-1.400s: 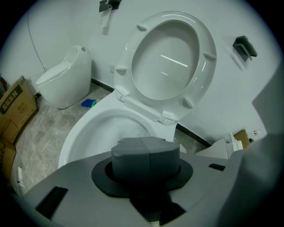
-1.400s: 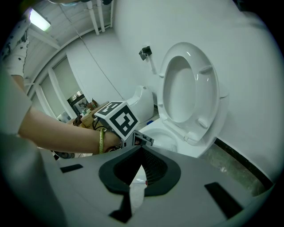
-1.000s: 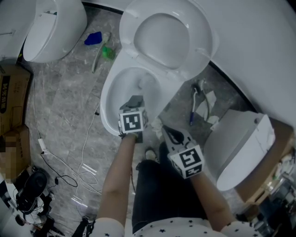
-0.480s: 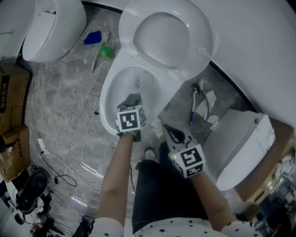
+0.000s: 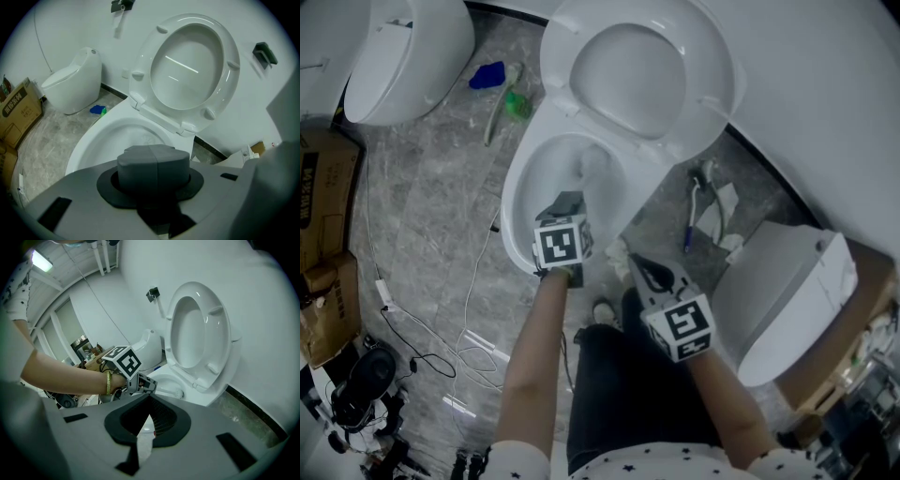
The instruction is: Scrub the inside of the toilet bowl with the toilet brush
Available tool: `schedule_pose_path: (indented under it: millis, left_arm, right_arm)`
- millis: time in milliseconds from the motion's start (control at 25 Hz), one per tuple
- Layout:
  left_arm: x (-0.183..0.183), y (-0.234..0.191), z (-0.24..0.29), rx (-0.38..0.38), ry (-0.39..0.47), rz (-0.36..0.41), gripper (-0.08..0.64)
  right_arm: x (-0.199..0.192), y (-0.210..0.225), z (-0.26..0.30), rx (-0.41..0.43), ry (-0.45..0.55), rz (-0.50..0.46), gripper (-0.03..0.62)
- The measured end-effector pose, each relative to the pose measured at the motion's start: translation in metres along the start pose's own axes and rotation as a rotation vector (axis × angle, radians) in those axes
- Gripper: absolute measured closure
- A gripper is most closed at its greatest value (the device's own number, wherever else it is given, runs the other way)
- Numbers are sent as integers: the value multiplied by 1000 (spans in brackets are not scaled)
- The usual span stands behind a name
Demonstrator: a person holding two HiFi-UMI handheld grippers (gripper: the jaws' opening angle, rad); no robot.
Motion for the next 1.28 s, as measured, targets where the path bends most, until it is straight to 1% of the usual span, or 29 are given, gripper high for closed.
schedule_pose_path:
  millis: [80, 320, 480, 560, 600, 720, 840, 1000, 1280]
  left_arm:
    - [1, -1, 1, 6, 10, 8, 405]
    - [-7, -6, 9, 15, -39, -2, 405]
    - [-3, -6, 10, 21, -26, 5, 405]
    - [-4, -7, 11, 21, -37, -3, 405]
    - [-3, -7, 12, 20, -35, -3, 405]
    - [5, -8, 11, 28, 11, 17, 405]
    - [8, -9, 11, 40, 16, 23, 405]
    - [3, -15, 12, 40, -30, -9, 405]
    - [6, -35, 13, 64, -13, -57, 405]
  right_arm:
    - [-1, 1, 1, -1, -2, 2, 586]
    - [-3, 2, 3, -3, -7, 8, 586]
    - [-3, 3, 5, 0, -9, 9, 586]
    - [-3, 4, 6, 1, -9, 9, 586]
    - [-2, 4, 7, 2, -8, 10, 586]
    - [-1, 3, 8, 2, -7, 11, 586]
    - [-1, 5, 8, 2, -8, 10, 586]
    - [-2, 6, 8, 4, -9, 7, 586]
    - [-1, 8, 11, 6, -10, 3, 586]
Point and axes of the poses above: the fingertips, and each gripper's own axes: z forward along the fingers, y to its right, x out of its top, the point moved 9 cm from there along -z, backward along the fingers, and after that the axes turned 11 degrees about -z, right-handed, at the moved point
